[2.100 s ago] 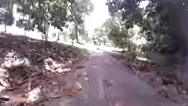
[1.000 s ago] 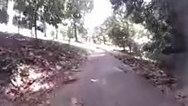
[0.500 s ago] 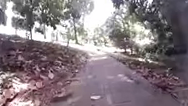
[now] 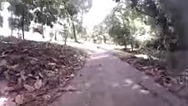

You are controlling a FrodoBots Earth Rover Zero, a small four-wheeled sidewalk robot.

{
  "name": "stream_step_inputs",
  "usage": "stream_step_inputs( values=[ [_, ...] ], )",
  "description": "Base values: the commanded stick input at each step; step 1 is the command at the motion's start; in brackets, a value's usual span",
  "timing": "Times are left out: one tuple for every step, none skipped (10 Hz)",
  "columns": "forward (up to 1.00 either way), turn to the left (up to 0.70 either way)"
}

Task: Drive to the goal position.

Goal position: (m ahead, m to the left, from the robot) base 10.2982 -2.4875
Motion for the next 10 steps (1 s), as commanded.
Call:
stream_step_inputs(
  values=[
    [1.00, 0.00],
    [1.00, 0.00],
    [1.00, 0.00],
    [1.00, 0.00],
    [1.00, -0.26],
    [1.00, -0.39],
    [1.00, -0.40],
    [1.00, -0.24],
    [1.00, 0.00],
    [1.00, 0.00]
  ],
)
